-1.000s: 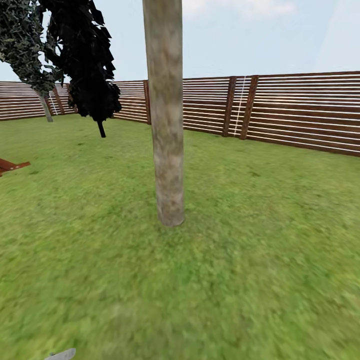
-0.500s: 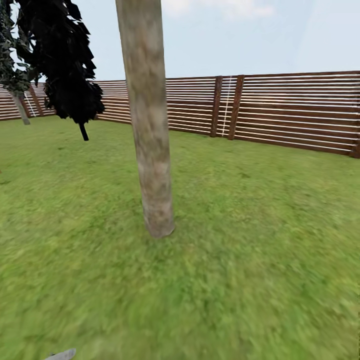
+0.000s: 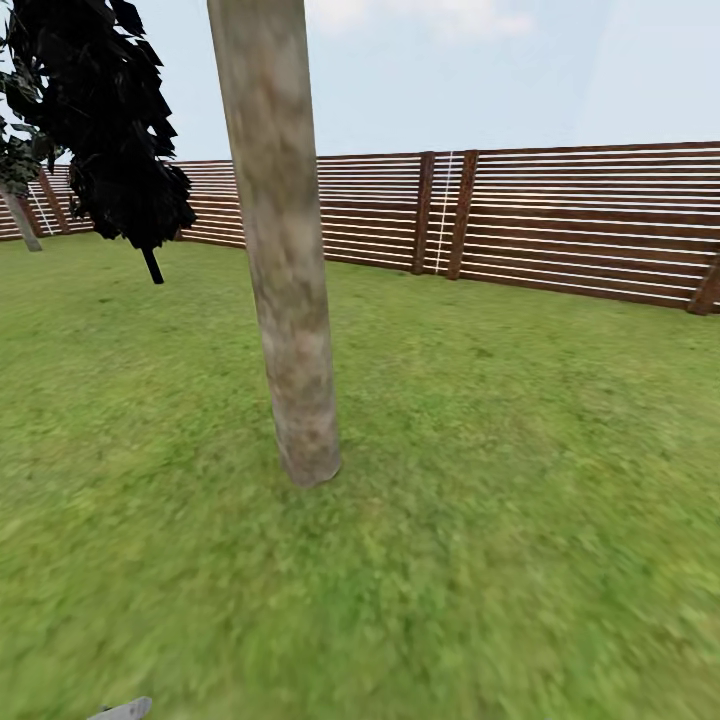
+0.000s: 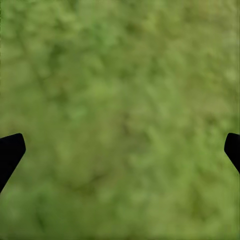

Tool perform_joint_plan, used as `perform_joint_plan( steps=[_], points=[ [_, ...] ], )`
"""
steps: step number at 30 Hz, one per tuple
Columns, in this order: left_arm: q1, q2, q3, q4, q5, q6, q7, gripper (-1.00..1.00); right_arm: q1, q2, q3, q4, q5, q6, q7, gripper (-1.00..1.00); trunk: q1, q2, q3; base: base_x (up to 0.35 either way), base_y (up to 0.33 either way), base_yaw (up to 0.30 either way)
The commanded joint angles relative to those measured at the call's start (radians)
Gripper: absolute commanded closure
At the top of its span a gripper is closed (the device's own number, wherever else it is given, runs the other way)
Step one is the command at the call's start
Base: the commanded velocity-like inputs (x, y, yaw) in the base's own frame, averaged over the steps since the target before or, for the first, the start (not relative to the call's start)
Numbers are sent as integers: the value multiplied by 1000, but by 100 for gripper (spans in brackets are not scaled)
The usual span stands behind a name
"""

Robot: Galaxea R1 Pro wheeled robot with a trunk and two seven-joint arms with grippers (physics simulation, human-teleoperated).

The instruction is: In the garden, pick up the pesticide atomizer on the floor and spray pesticide onto both trees until each tree trunk is fully covered.

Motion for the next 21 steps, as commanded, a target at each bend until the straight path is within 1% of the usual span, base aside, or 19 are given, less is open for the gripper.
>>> perform_joint_plan(
  steps=[1,4,5,8,10,11,14,17,20,21],
  points=[
    [-1,0,-5,1,6,-3,0,100,-1,0,6,0,9,-1,-10,-100,0,0,-1,0,0,0],
    [-1,0,-5,1,6,-2,0,100,-1,0,6,0,9,-1,-10,-100,0,0,-1,0,0,0],
    [-6,6,-9,-5,6,-8,2,100,-6,-1,12,-6,9,-2,-5,-100,0,0,-1,0,0,0],
    [-24,20,-10,-23,5,-25,1,100,-8,-1,13,-16,8,-2,-4,-100,0,0,-1,0,0,0],
    [-36,19,-11,-34,4,-36,-7,100,-18,10,13,-17,8,-3,-3,-100,0,0,-1,0,0,0],
    [-34,20,-17,-40,3,-38,-10,100,-24,16,12,-15,7,-3,-6,-100,0,0,-1,0,0,0],
    [-38,19,-16,-57,2,-38,-11,100,-25,33,12,-14,9,-3,-4,-100,0,0,-1,0,0,0],
    [-39,22,-23,-74,-2,-36,-13,100,-25,34,13,-17,11,-3,-3,-100,0,0,-1,0,0,0],
    [-47,31,-42,-90,-21,-23,-12,100,-27,32,15,-31,20,-3,0,-100,0,0,-1,0,0,0],
    [-60,34,-81,-110,-107,-12,-12,100,-28,31,16,-79,40,-2,1,-100,0,0,-1,0,0,0]
  ],
)
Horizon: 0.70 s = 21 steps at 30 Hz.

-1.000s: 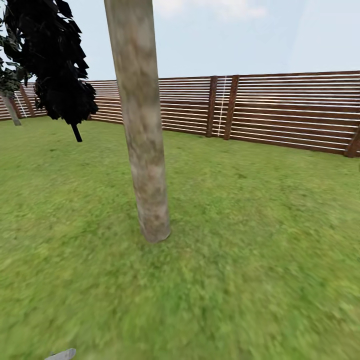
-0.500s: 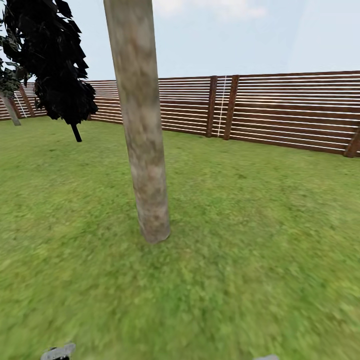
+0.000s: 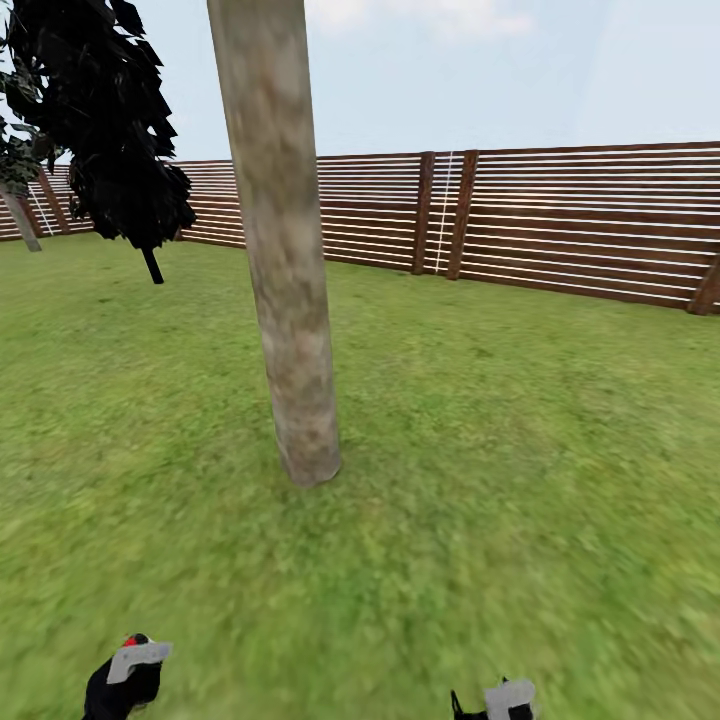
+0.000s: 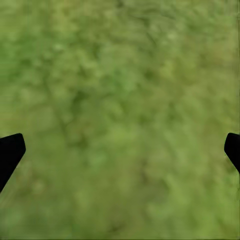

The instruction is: In the garden, pick up the pesticide atomizer on the floor and spray pesticide onto both trees until each tree trunk is fully covered.

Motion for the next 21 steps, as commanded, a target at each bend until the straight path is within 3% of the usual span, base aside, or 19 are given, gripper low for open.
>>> perform_joint_plan(
  steps=[1,3,7,9,11,12,13,15,16,17,18,19,20,21],
  points=[
    [-22,10,-9,-1,-31,7,-2,100,-1,-2,4,-61,52,3,-10,-100,0,0,-1,0,0,0],
    [-42,32,-12,-2,-84,16,-21,100,-2,-4,6,-154,133,28,-9,-100,0,0,-1,0,0,0],
    [-76,51,-15,-5,-139,33,-173,100,-19,-10,6,-285,276,119,12,-100,0,0,-1,0,0,0],
    [-99,53,-15,-6,-188,59,-262,100,-52,-14,6,-327,350,168,124,-100,0,0,-1,0,0,0],
    [-121,52,-17,-6,-272,86,-338,100,-115,-16,6,-341,411,245,310,-100,0,0,-1,0,0,0],
    [-132,52,-16,-8,-332,104,-378,100,-139,-17,6,-344,431,286,386,-100,0,0,-1,0,0,0],
    [-161,50,-15,-23,-450,159,-480,100,-164,-16,5,-348,450,330,465,-100,0,0,-1,0,0,0],
    [-191,50,-15,-69,-536,239,-639,100,-221,-8,7,-348,468,350,554,-100,0,0,-1,0,0,0],
    [-201,54,-17,-145,-558,315,-776,100,-273,-3,8,-350,505,381,734,-100,0,0,-1,0,0,0],
    [-202,55,-18,-185,-565,355,-828,100,-289,-2,8,-357,513,399,790,-100,0,0,-1,0,0,0],
    [-203,55,-18,-234,-609,395,-887,100,-302,-2,8,-371,518,415,840,-100,0,0,-1,0,0,0],
    [-204,50,-15,-271,-699,420,-939,100,-309,-2,8,-379,520,423,880,-100,0,0,-1,0,0,0],
    [-204,45,-12,-286,-752,431,-962,100,-311,-2,8,-382,521,425,913,-100,0,0,-1,0,0,0],
    [-204,44,-11,-291,-770,436,-970,100,-312,-2,8,-384,521,426,931,-100,0,0,-1,0,0,0]
  ],
)
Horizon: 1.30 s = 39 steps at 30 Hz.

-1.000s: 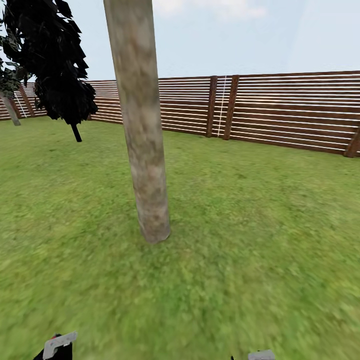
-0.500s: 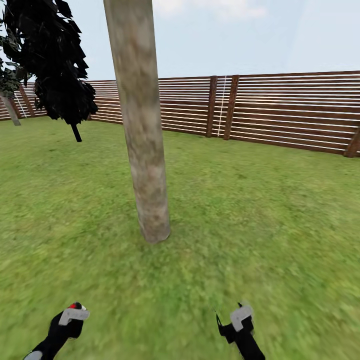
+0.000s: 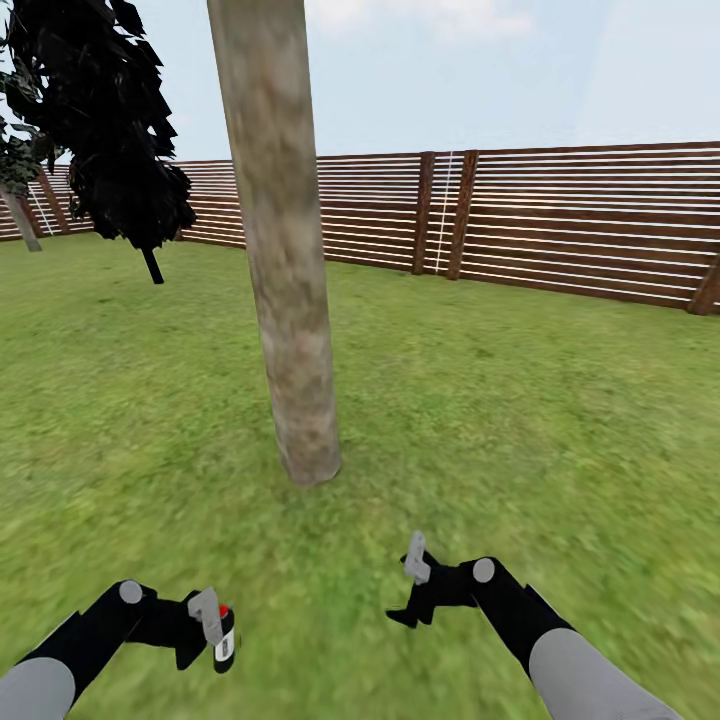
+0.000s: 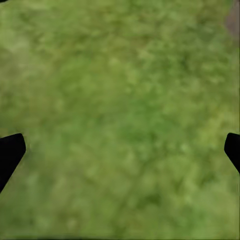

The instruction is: In the garden, pick up the pesticide atomizer on the floor and spray pesticide onto both trees until each tree trunk is fully covered.

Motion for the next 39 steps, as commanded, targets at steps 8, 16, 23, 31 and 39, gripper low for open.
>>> perform_joint_plan(
  steps=[8,16,23,31,39],
  points=[
    [0,-3,-5,-20,-29,-1,-10,100,-1,0,-1,-3,9,-7,46,100,0,0,-1,0,0,0],
    [0,-53,-9,-21,-66,-3,-11,100,-1,52,0,-37,9,-9,128,100,0,0,-1,0,0,0],
    [0,-115,-10,-21,-121,-4,-12,100,-1,103,2,-38,11,-7,159,100,0,0,-1,0,0,0],
    [-13,-164,-116,-24,-121,-4,-13,100,-1,115,112,-41,10,-7,161,100,0,0,-1,0,0,0],
    [-15,-166,-118,-42,-121,-14,-91,100,-1,115,123,-41,9,-8,161,100,0,0,-1,0,0,0]
  ],
)
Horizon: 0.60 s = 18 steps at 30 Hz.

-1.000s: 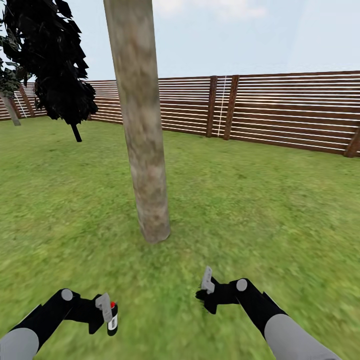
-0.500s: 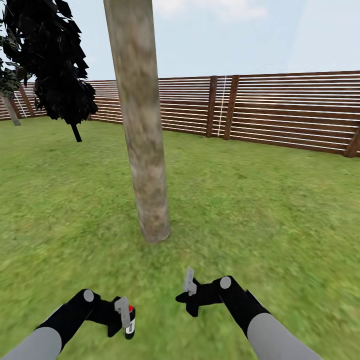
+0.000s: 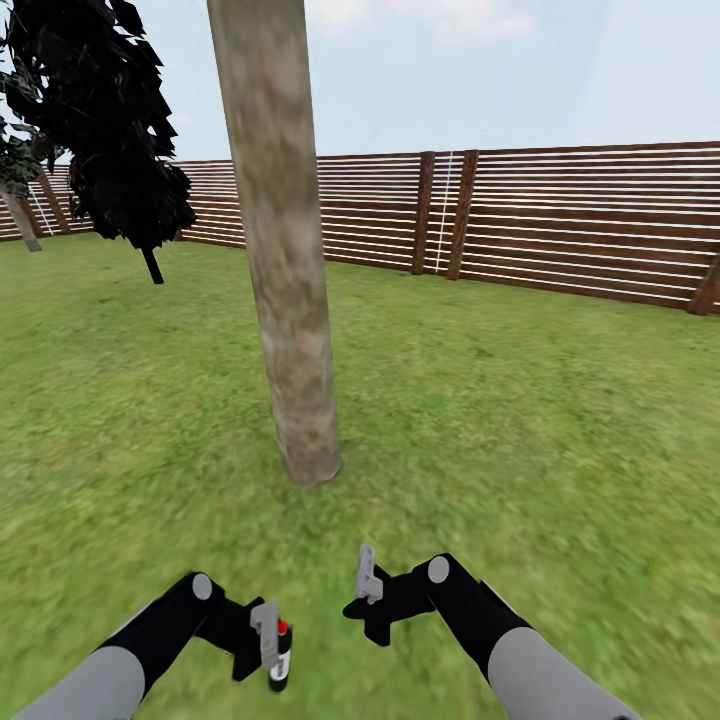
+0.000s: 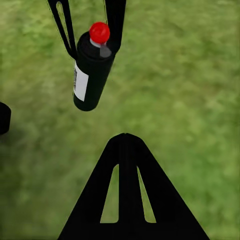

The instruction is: In the garden, pick up the pesticide atomizer on the floor and spray pesticide onto both trees until each tree trunk is fully covered.

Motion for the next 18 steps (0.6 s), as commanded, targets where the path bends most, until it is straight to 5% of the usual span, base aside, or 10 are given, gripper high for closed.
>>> perform_joint_plan(
  steps=[1,18],
  points=[
    [0,1,-4,-17,-4,-6,-6,100,0,0,-1,-1,11,-9,0,100,0,0,-1,0,0,0],
    [2,-79,-2,-40,-6,4,2,100,0,0,1,-63,7,-8,2,100,0,0,-1,0,0,0]
  ],
)
